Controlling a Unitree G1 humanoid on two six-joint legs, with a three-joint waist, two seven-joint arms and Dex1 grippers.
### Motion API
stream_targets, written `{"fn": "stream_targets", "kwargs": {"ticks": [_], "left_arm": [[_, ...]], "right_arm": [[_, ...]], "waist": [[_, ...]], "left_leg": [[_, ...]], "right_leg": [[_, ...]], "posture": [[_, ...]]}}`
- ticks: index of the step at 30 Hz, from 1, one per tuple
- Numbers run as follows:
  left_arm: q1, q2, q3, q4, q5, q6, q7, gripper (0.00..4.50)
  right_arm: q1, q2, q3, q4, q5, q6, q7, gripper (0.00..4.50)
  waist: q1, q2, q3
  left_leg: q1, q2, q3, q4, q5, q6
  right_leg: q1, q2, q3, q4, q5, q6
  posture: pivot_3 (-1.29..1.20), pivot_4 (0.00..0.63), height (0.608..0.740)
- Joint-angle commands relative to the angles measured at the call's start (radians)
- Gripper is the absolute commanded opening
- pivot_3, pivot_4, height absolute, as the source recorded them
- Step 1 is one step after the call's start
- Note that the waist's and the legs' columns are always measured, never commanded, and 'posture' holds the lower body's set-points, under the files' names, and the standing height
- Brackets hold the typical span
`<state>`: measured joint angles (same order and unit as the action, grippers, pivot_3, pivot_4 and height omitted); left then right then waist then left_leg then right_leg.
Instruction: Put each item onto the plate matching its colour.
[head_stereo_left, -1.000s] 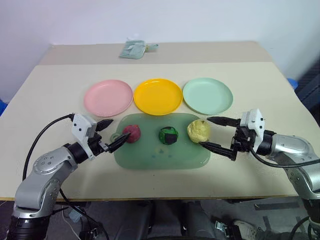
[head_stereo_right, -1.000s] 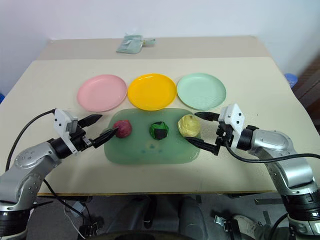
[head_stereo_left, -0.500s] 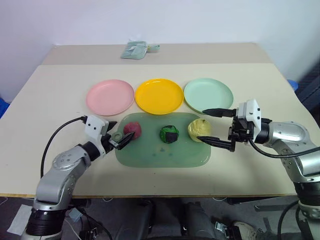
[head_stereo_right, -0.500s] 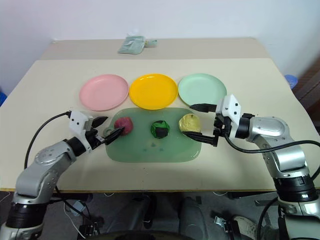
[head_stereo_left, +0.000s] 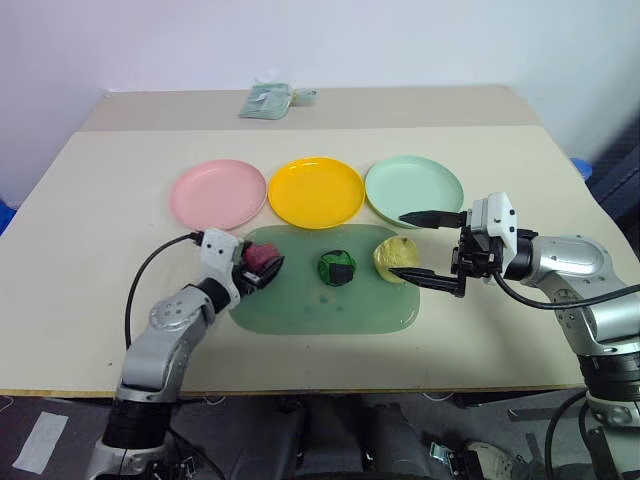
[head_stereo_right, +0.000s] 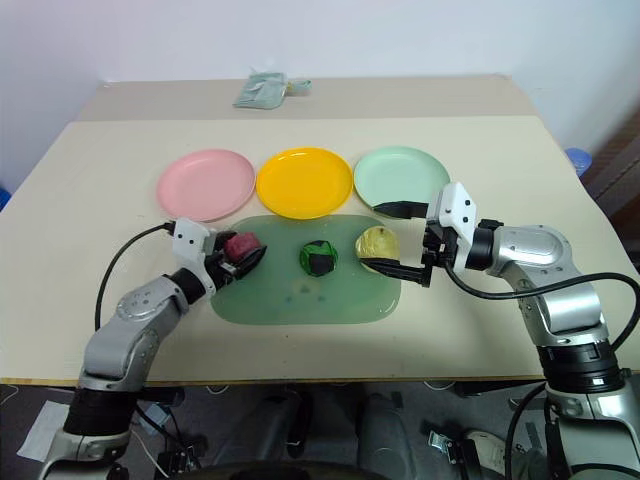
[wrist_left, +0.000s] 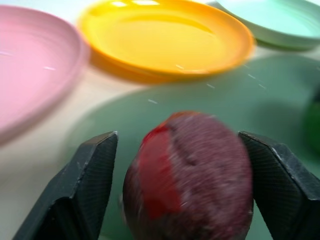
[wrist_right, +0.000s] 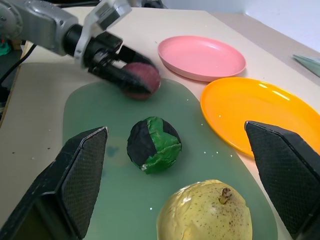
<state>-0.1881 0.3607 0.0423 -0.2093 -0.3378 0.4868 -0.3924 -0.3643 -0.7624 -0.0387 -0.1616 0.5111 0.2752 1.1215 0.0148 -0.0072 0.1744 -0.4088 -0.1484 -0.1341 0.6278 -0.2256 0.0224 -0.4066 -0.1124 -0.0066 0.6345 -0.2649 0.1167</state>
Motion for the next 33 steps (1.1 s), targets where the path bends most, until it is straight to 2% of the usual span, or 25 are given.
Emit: {"fn": "stream_targets", "kwargs": {"ticks": [1, 4, 8, 13, 29, 33], "left_arm": [[-0.077, -0.02, 0.065, 0.025, -0.006, -0.022, 0.045, 3.81], [-0.182, -0.041, 0.116, 0.102, 0.002, -0.029, 0.111, 3.81], [-0.218, -0.02, 0.097, 0.164, 0.035, -0.051, 0.084, 3.81], [-0.131, -0.021, 0.044, 0.109, -0.012, -0.017, -0.028, 3.81], [-0.031, -0.036, 0.006, 0.051, 0.001, 0.009, -0.035, 3.81], [-0.036, -0.045, 0.024, 0.046, -0.001, -0.005, -0.017, 2.58]], "right_arm": [[-0.019, 0.01, -0.021, -0.024, -0.005, -0.022, -0.011, 4.5], [-0.032, 0.018, -0.019, -0.018, -0.011, -0.025, -0.019, 4.5], [-0.036, 0.026, -0.017, -0.013, -0.019, -0.026, -0.021, 4.5], [-0.026, 0.035, -0.023, -0.019, -0.026, -0.031, -0.029, 4.5], [-0.022, 0.038, -0.026, -0.02, -0.029, -0.035, -0.037, 4.5], [-0.029, 0.041, -0.024, -0.015, -0.031, -0.036, -0.038, 4.5]], "waist": [[0.002, 0.0, 0.0], [0.007, 0.0, 0.0], [0.009, 0.0, 0.0], [0.001, 0.0, 0.0], [0.0, 0.0, 0.0], [0.0, 0.0, 0.0]], "left_leg": [[0.0, 0.0, 0.0, 0.0, 0.0, 0.0], [0.0, 0.0, 0.0, 0.001, 0.0, 0.0], [0.0, 0.0, 0.0, 0.002, 0.0, 0.0], [-0.001, -0.001, 0.0, 0.001, 0.002, -0.004], [-0.001, 0.0, 0.0, 0.002, 0.0, 0.0], [-0.001, 0.0, 0.0, 0.002, 0.0, 0.0]], "right_leg": [[0.0, 0.0, 0.0, 0.0, 0.0, 0.0], [0.0, 0.0, 0.0, 0.0, 0.001, 0.001], [0.0, 0.0, 0.0, 0.0, 0.001, 0.002], [0.0, 0.0, 0.0, 0.0, 0.002, 0.002], [0.0, 0.0, 0.0, 0.0, 0.003, 0.001], [0.0, 0.0, 0.0, 0.0, 0.003, 0.001]], "posture": [[0.0, 0.15, 0.74], [0.0, 0.15, 0.74], [0.0, 0.15, 0.74], [0.0, 0.15, 0.74], [0.0, 0.15, 0.74], [0.0, 0.15, 0.74]]}}
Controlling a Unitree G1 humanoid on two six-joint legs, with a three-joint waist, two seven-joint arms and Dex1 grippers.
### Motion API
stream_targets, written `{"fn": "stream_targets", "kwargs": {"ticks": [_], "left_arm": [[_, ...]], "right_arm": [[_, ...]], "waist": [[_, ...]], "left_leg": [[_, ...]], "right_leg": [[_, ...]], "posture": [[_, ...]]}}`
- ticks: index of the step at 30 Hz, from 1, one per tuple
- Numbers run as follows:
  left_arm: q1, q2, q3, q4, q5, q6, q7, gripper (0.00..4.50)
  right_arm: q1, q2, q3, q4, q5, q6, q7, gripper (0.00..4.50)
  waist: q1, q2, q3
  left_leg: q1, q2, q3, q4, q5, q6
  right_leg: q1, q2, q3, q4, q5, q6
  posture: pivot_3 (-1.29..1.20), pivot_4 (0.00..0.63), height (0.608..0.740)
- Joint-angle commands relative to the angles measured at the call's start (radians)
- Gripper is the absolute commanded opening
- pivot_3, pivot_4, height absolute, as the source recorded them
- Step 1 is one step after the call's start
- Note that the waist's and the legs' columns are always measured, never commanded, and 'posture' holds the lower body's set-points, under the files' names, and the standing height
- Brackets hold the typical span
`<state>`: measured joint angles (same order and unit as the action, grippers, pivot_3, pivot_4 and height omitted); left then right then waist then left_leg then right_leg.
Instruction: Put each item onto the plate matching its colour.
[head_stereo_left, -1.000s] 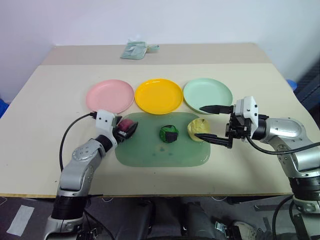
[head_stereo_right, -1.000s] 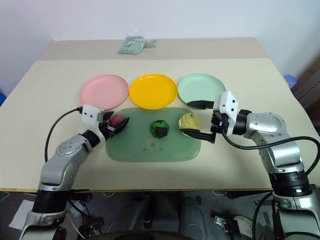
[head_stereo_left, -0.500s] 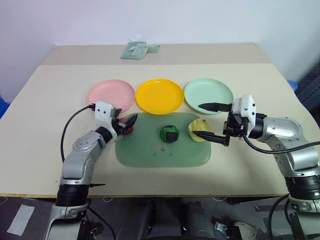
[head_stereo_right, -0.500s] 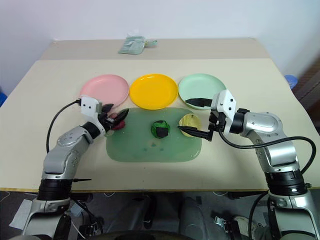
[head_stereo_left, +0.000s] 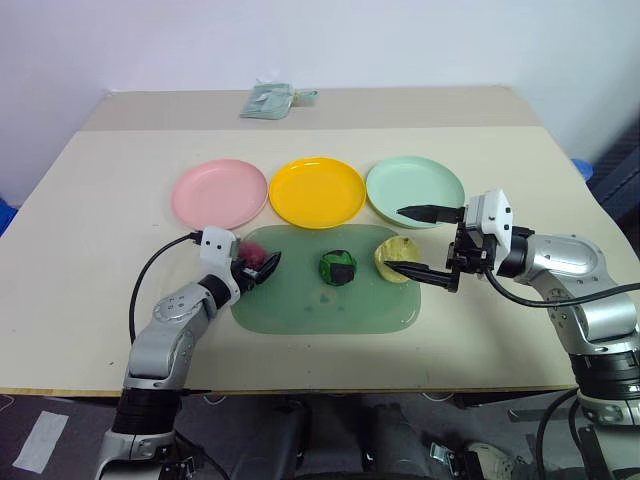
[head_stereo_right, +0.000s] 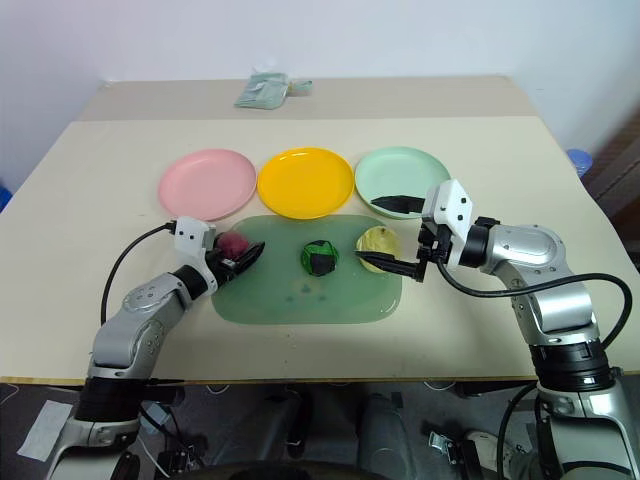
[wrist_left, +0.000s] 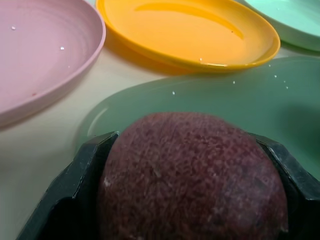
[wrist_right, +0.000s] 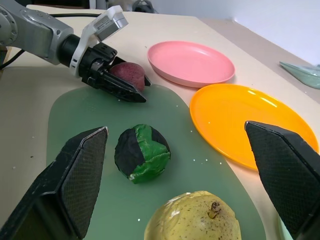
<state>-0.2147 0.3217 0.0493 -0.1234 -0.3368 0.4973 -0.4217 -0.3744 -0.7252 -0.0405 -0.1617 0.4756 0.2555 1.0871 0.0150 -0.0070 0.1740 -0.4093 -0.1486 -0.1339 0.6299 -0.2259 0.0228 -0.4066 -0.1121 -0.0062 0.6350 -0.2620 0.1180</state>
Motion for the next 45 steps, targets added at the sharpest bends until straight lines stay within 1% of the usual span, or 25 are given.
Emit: {"fn": "stream_targets", "kwargs": {"ticks": [1, 4, 7, 9, 13, 18, 19, 20, 21, 22, 24, 26, 28, 32, 34, 36, 37, 38, 40, 43, 45], "left_arm": [[-0.021, -0.019, 0.034, -0.045, -0.013, -0.024, 0.025, 2.58], [-0.085, -0.057, 0.086, -0.043, -0.037, -0.036, 0.082, 2.58], [-0.2, -0.075, 0.143, 0.023, -0.005, -0.053, 0.191, 2.58], [-0.285, -0.068, 0.179, 0.107, 0.032, -0.072, 0.271, 2.58], [-0.426, -0.041, 0.218, 0.366, 0.125, -0.147, 0.413, 2.58], [-0.539, -0.055, 0.242, 0.633, 0.148, -0.294, 0.475, 2.58], [-0.552, -0.058, 0.24, 0.672, 0.148, -0.324, 0.471, 3.42], [-0.562, -0.062, 0.24, 0.703, 0.147, -0.347, 0.468, 3.77], [-0.569, -0.069, 0.245, 0.725, 0.135, -0.369, 0.456, 4.29], [-0.57, -0.073, 0.242, 0.735, 0.131, -0.381, 0.442, 4.47], [-0.553, -0.095, 0.249, 0.702, 0.09, -0.388, 0.392, 4.47], [-0.495, -0.101, 0.236, 0.607, 0.077, -0.382, 0.352, 4.47], [-0.413, -0.108, 0.23, 0.464, 0.006, -0.329, 0.26, 4.47], [-0.252, -0.067, 0.186, 0.227, -0.055, -0.26, 0.113, 4.47], [-0.169, -0.042, 0.179, 0.111, -0.113, -0.222, 0.036, 4.47], [-0.05, 0.037, 0.168, 0.003, -0.135, -0.217, -0.089, 4.47], [0.0, 0.08, 0.164, -0.02, -0.112, -0.239, -0.129, 4.47], [0.038, 0.11, 0.168, -0.028, -0.1, -0.272, -0.164, 4.47], [0.104, 0.183, 0.184, -0.026, -0.119, -0.301, -0.277, 4.47], [0.183, 0.284, 0.192, -0.02, -0.145, -0.345, -0.454, 4.47], [0.222, 0.33, 0.194, -0.012, -0.157, -0.394, -0.559, 4.47]], "right_arm": [[-0.021, 0.005, -0.022, -0.014, 0.004, -0.016, -0.005, 4.5], [-0.028, 0.011, -0.023, -0.012, 0.004, -0.018, -0.012, 4.5], [-0.041, 0.027, -0.021, -0.008, 0.003, -0.016, -0.031, 4.5], [-0.047, 0.035, -0.017, -0.006, -0.001, -0.013, -0.04, 4.5], [-0.052, 0.05, -0.005, -0.004, -0.011, -0.014, -0.053, 4.5], [-0.068, 0.067, -0.002, 0.009, -0.023, -0.016, -0.068, 4.5], [-0.072, 0.07, -0.001, 0.014, -0.028, -0.019, -0.07, 4.5], [-0.074, 0.073, -0.001, 0.017, -0.032, -0.022, -0.073, 4.5], [-0.076, 0.075, -0.001, 0.019, -0.036, -0.023, -0.075, 4.5], [-0.079, 0.078, -0.001, 0.02, -0.037, -0.022, -0.077, 4.5], [-0.082, 0.083, -0.001, 0.015, -0.038, -0.015, -0.083, 4.5], [-0.081, 0.085, -0.002, 0.009, -0.036, -0.012, -0.087, 4.5], [-0.078, 0.086, 0.0, 0.002, -0.034, -0.009, -0.091, 4.5], [-0.08, 0.089, 0.011, -0.011, -0.031, -0.001, -0.093, 4.5], [-0.088, 0.089, 0.024, -0.017, -0.035, 0.007, -0.091, 4.5], [-0.123, 0.082, 0.065, -0.033, -0.061, 0.051, -0.105, 4.5], [-0.148, 0.08, 0.089, -0.039, -0.082, 0.083, -0.122, 4.5], [-0.174, 0.081, 0.111, -0.041, -0.104, 0.112, -0.14, 4.5], [-0.231, 0.085, 0.159, -0.036, -0.15, 0.165, -0.165, 4.5], [-0.304, 0.079, 0.245, -0.036, -0.209, 0.211, -0.143, 4.5], [-0.348, 0.088, 0.294, -0.031, -0.228, 0.255, -0.13, 4.5]], "waist": [[0.0, 0.0, 0.0], [0.003, 0.0, 0.0], [0.003, -0.001, 0.0], [0.001, -0.001, 0.0], [-0.003, -0.001, 0.0], [0.0, -0.001, 0.0], [0.001, -0.001, 0.0], [0.001, -0.001, 0.0], [0.001, -0.001, 0.0], [0.001, -0.002, 0.0], [0.0, -0.002, 0.0], [-0.002, -0.001, 0.0], [-0.011, -0.001, 0.0], [-0.023, -0.001, 0.0], [-0.023, -0.001, 0.0], [-0.029, -0.001, 0.0], [-0.032, 0.0, 0.0], [-0.034, 0.0, 0.0], [-0.028, 0.001, 0.0], [-0.021, 0.001, 0.0], [-0.013, 0.001, 0.0]], "left_leg": [[0.0, 0.0, 0.0, 0.0, 0.0, 0.0], [0.0, 0.0, 0.0, 0.0, 0.0, 0.0], [0.0, 0.0, 0.0, 0.001, 0.0, 0.0], [0.0, 0.0, 0.0, 0.001, 0.0, 0.0], [0.0, 0.0, 0.0, 0.001, 0.003, -0.005], [0.0, 0.0, 0.0, 0.001, 0.003, -0.005], [0.0, -0.001, 0.0, 0.001, 0.003, -0.005], [-0.001, -0.001, 0.0, 0.002, 0.003, -0.005], [-0.001, -0.001, 0.0, 0.002, 0.003, -0.005], [-0.001, -0.001, 0.0, 0.002, 0.003, -0.005], [-0.001, -0.001, 0.0, 0.002, 0.003, -0.005], [-0.001, -0.001, 0.0, 0.002, 0.003, -0.005], [-0.001, -0.001, 0.001, 0.002, 0.003, -0.005], [-0.001, -0.001, 0.001, 0.001, 0.003, -0.005], [-0.001, -0.001, 0.001, 0.001, 0.003, -0.005], [-0.001, -0.001, 0.001, 0.002, 0.002, -0.003], [-0.001, -0.001, 0.001, 0.001, 0.002, -0.003], [-0.001, 0.0, 0.001, 0.0, 0.002, -0.003], [-0.001, 0.0, 0.001, -0.001, 0.002, -0.002], [-0.001, 0.0, 0.001, -0.001, 0.001, -0.001], [-0.001, 0.0, 0.001, 0.0, 0.0, -0.001]], "right_leg": [[0.0, 0.0, 0.0, 0.0, 0.0, 0.0], [0.0, 0.0, 0.0, 0.0, 0.0, 0.0], [0.0, 0.0, 0.0, 0.0, 0.0, 0.0], [0.0, 0.0, 0.0, 0.001, 0.0, 0.0], [0.0, 0.0, 0.0, 0.001, 0.0, 0.0], [0.0, 0.0, 0.0, 0.001, 0.0, 0.001], [0.0, 0.0, 0.0, 0.001, 0.001, 0.001], [0.0, 0.0, 0.0, 0.001, 0.001, 0.002], [0.0, 0.0, 0.0, 0.001, 0.001, 0.002], [0.0, 0.0, 0.0, 0.001, 0.001, 0.002], [0.0, 0.0, 0.0, 0.001, 0.001, 0.002], [0.0, 0.0, 0.0, 0.001, 0.001, 0.002], [-0.001, 0.0, 0.0, 0.001, 0.001, 0.002], [-0.002, 0.0, 0.001, 0.002, 0.001, 0.002], [-0.002, 0.0, 0.001, 0.003, 0.001, 0.002], [-0.002, 0.0, 0.001, 0.003, 0.001, 0.002], [-0.002, 0.0, 0.002, 0.003, 0.001, 0.002], [-0.003, 0.0, 0.003, 0.004, 0.001, 0.001], [-0.005, 0.0, 0.003, 0.005, 0.0, 0.0], [-0.006, 0.0, 0.003, 0.007, 0.0, -0.001], [-0.008, 0.0, 0.003, 0.006, -0.001, -0.001]], "posture": [[0.0, 0.15, 0.74], [0.0, 0.15, 0.74], [0.0, 0.15, 0.74], [0.0, 0.15, 0.74], [0.0, 0.15, 0.74], [0.0, 0.15, 0.74], [0.0, 0.15, 0.74], [0.0, 0.15, 0.74], [0.0, 0.15, 0.74], [0.0, 0.15, 0.74], [0.0, 0.15, 0.74], [0.0, 0.15, 0.74], [0.0, 0.15, 0.74], [0.0, 0.15, 0.74], [0.0, 0.15, 0.74], [0.0, 0.15, 0.74], [0.0, 0.15, 0.74], [0.0, 0.15, 0.74], [0.0, 0.15, 0.74], [0.0, 0.15, 0.74], [0.0, 0.15, 0.74]]}}
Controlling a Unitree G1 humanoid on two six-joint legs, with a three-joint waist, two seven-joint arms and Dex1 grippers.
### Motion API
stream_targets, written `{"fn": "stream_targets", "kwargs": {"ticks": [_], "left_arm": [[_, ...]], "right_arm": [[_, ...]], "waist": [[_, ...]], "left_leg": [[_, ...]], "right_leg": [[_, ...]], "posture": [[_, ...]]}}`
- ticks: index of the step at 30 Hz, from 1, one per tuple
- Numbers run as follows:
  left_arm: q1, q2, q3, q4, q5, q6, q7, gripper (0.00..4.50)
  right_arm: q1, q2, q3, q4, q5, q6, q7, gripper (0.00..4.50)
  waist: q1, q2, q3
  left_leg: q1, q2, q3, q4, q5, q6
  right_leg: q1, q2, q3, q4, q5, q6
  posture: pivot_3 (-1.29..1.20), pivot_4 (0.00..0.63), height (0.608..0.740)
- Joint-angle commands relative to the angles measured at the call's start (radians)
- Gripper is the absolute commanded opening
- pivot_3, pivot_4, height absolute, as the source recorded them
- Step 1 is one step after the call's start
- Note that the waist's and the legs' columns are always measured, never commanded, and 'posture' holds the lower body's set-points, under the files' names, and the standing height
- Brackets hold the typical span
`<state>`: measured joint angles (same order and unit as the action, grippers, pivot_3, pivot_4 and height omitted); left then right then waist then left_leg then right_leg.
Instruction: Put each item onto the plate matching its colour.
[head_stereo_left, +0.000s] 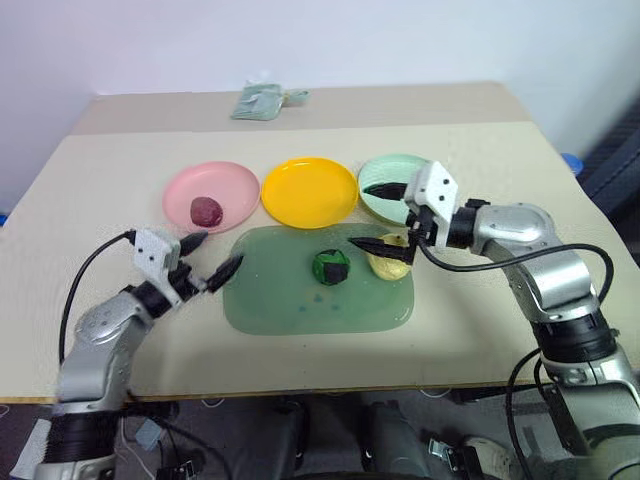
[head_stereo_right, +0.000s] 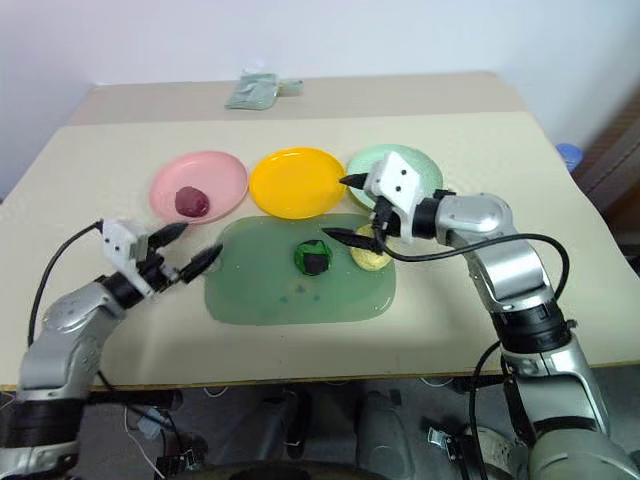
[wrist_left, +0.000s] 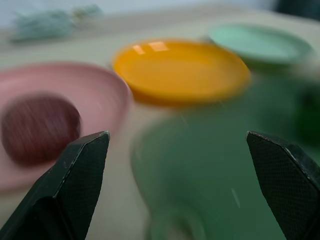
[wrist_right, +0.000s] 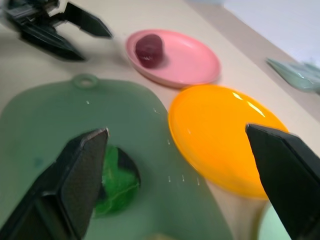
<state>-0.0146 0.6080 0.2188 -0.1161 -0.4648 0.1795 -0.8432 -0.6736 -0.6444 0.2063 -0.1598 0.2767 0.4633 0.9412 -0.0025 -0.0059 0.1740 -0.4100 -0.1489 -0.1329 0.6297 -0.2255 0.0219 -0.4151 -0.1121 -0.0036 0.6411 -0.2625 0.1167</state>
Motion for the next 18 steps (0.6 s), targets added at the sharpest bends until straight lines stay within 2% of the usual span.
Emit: {"fn": "stream_targets", "kwargs": {"ticks": [1, 8, 18], "left_arm": [[0.036, 0.059, 0.027, -0.019, -0.042, -0.092, -0.183, 4.47], [0.108, 0.127, 0.051, -0.027, -0.103, -0.118, -0.364, 4.47], [0.19, 0.096, 0.055, -0.082, -0.095, -0.142, -0.352, 4.47]], "right_arm": [[-0.066, 0.011, 0.071, -0.028, -0.036, 0.068, 0.026, 4.5], [-0.132, 0.029, 0.226, 0.08, -0.129, 0.098, 0.108, 4.5], [-0.195, 0.088, 0.318, 0.229, -0.248, 0.086, 0.153, 4.5]], "waist": [[0.009, 0.0, 0.0], [0.013, 0.0, 0.0], [0.008, 0.0, 0.0]], "left_leg": [[0.0, 0.0, 0.0, 0.0, 0.0, 0.0], [0.0, 0.0, 0.0, -0.001, -0.001, 0.0], [0.0, 0.0, 0.0, -0.002, -0.001, 0.0]], "right_leg": [[0.0, 0.0, 0.0, -0.001, 0.0, 0.0], [0.0, 0.0, 0.0, -0.002, 0.0, 0.0], [-0.001, 0.0, 0.0, -0.002, 0.0, 0.0]], "posture": [[0.0, 0.15, 0.74], [0.0, 0.15, 0.74], [0.0, 0.15, 0.74]]}}
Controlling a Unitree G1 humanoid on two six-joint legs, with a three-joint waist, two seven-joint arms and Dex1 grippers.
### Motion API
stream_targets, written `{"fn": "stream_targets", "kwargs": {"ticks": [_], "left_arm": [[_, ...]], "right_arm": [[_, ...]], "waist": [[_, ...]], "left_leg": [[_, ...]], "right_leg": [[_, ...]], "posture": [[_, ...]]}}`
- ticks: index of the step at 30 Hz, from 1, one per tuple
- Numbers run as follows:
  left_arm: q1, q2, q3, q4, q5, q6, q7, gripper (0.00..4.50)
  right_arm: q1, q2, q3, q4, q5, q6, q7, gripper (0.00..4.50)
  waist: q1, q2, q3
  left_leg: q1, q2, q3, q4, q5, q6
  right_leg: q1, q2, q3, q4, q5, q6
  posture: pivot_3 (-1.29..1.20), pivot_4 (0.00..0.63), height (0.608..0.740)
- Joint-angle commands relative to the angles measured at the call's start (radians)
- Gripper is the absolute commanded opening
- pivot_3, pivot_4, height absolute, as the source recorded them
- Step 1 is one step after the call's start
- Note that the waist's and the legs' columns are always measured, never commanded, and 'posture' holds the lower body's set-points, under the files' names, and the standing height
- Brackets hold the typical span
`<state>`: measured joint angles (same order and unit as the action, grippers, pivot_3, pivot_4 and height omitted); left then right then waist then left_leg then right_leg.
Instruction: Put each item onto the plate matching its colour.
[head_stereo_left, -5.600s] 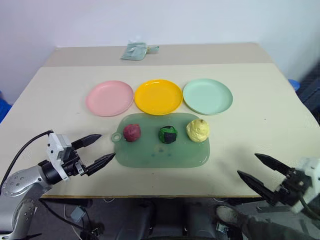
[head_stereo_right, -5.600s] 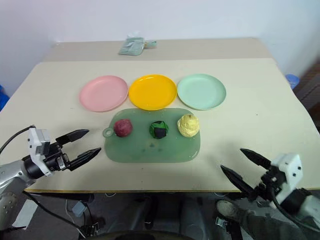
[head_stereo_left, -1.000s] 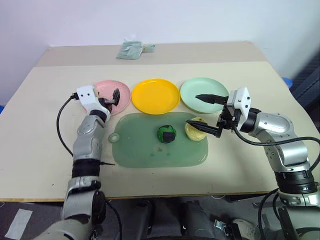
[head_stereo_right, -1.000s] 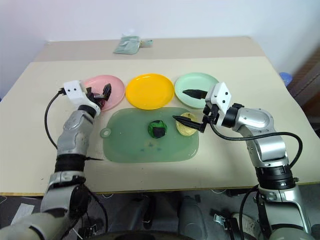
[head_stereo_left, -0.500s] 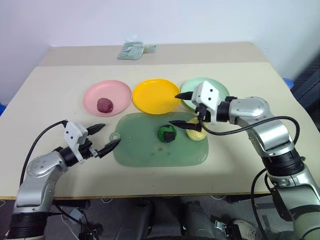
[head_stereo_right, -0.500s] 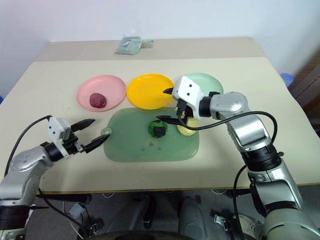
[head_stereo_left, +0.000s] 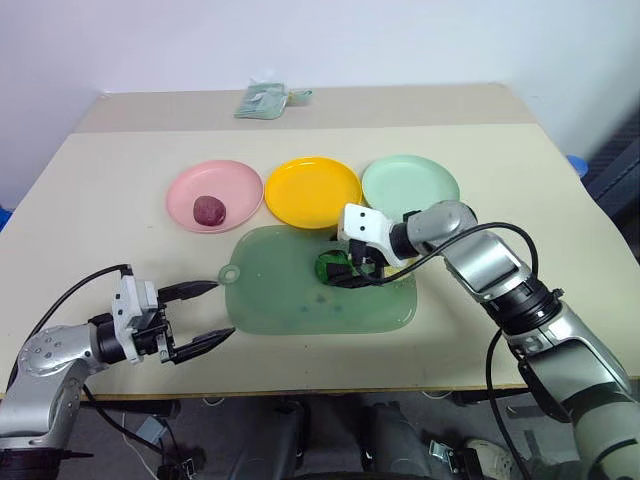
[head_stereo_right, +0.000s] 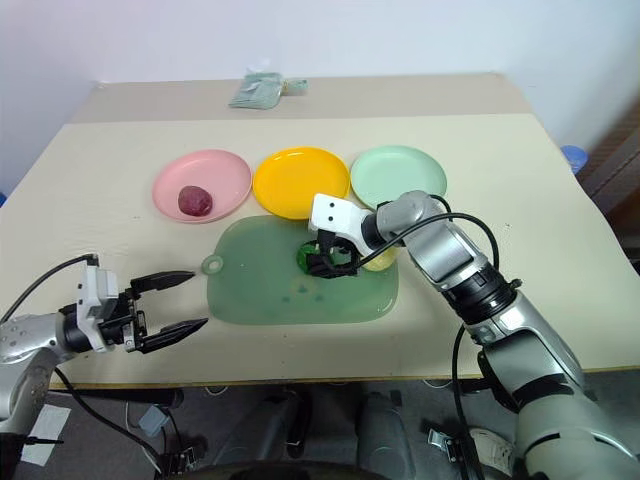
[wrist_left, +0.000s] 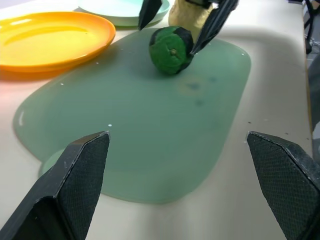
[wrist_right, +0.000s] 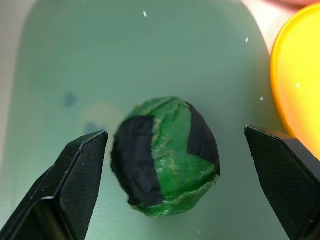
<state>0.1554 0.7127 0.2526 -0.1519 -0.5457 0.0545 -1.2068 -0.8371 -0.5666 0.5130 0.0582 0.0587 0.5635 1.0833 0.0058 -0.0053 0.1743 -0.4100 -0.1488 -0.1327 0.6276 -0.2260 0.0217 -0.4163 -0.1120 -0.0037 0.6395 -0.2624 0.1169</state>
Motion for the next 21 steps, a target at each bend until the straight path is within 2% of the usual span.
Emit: {"fn": "stream_targets", "kwargs": {"ticks": [1, 3, 4, 6, 9, 15, 18, 20, 21], "left_arm": [[0.028, -0.013, 0.023, -0.052, -0.014, -0.018, 0.016, 4.47], [0.042, -0.02, 0.023, -0.061, -0.009, -0.023, 0.022, 4.47], [0.048, -0.024, 0.023, -0.065, -0.008, -0.024, 0.027, 4.49], [0.057, -0.03, 0.022, -0.072, -0.006, -0.026, 0.037, 4.5], [0.068, -0.041, 0.02, -0.08, -0.006, -0.026, 0.049, 4.5], [0.072, -0.058, 0.012, -0.079, -0.004, -0.029, 0.063, 4.5], [0.052, -0.074, -0.008, -0.071, 0.005, -0.031, 0.074, 4.5], [0.039, -0.086, -0.021, -0.07, 0.011, -0.03, 0.082, 4.5], [0.031, -0.094, -0.027, -0.072, 0.013, -0.027, 0.09, 4.5]], "right_arm": [[-0.032, 0.014, 0.013, 0.016, -0.037, -0.015, 0.015, 4.5], [-0.032, 0.02, 0.016, 0.025, -0.047, -0.015, 0.025, 4.5], [-0.032, 0.021, 0.017, 0.028, -0.053, -0.016, 0.028, 4.25], [-0.029, 0.022, 0.015, 0.03, -0.06, -0.018, 0.037, 3.61], [-0.028, 0.023, -0.006, -0.001, -0.046, 0.006, 0.052, 2.27], [-0.061, 0.052, -0.149, -0.153, 0.12, 0.197, 0.071, 2.27], [-0.141, 0.121, -0.351, -0.168, 0.296, 0.35, 0.021, 2.27], [-0.195, 0.156, -0.469, -0.109, 0.361, 0.39, -0.038, 2.27], [-0.211, 0.151, -0.501, -0.053, 0.355, 0.354, -0.062, 2.27]], "waist": [[0.0, 0.0, 0.0], [0.001, 0.0, 0.0], [0.002, 0.0, 0.0], [0.002, 0.0, 0.0], [0.002, 0.0, 0.0], [0.003, 0.0, 0.0], [0.002, 0.001, 0.001], [0.003, 0.002, 0.001], [0.007, 0.001, 0.001]], "left_leg": [[0.0, 0.0, 0.0, 0.0, 0.0, 0.0], [0.0, 0.0, 0.0, 0.0, 0.0, 0.0], [0.0, 0.0, 0.0, 0.0, 0.0, 0.0], [0.0, 0.0, 0.0, 0.0, -0.001, -0.001], [0.0, 0.0, 0.0, 0.0, -0.001, -0.002], [0.0, 0.0, 0.0, 0.0, -0.001, -0.002], [0.0, 0.0, 0.0, -0.001, -0.001, -0.002], [0.0, 0.0, 0.0, -0.001, -0.001, -0.002], [0.0, 0.0, 0.0, -0.001, -0.001, -0.002]], "right_leg": [[0.0, 0.0, 0.0, 0.0, 0.0, 0.0], [0.0, 0.0, 0.0, 0.0, 0.0, 0.0], [0.0, 0.0, 0.0, 0.0, 0.0, 0.0], [0.0, 0.0, 0.0, 0.0, 0.0, 0.0], [0.0, 0.0, 0.0, 0.0, 0.0, 0.0], [-0.001, 0.0, 0.0, 0.0, 0.0, 0.0], [-0.001, 0.0, 0.0, 0.0, 0.0, 0.0], [-0.001, 0.0, 0.0, 0.001, 0.0, 0.0], [-0.001, 0.0, 0.0, 0.001, 0.0, 0.0]], "posture": [[0.0, 0.15, 0.74], [0.0, 0.15, 0.74], [0.0, 0.15, 0.74], [0.0, 0.15, 0.74], [0.0, 0.15, 0.74], [0.0, 0.15, 0.74], [0.0, 0.15, 0.74], [0.0, 0.15, 0.74], [0.0, 0.15, 0.74]]}}
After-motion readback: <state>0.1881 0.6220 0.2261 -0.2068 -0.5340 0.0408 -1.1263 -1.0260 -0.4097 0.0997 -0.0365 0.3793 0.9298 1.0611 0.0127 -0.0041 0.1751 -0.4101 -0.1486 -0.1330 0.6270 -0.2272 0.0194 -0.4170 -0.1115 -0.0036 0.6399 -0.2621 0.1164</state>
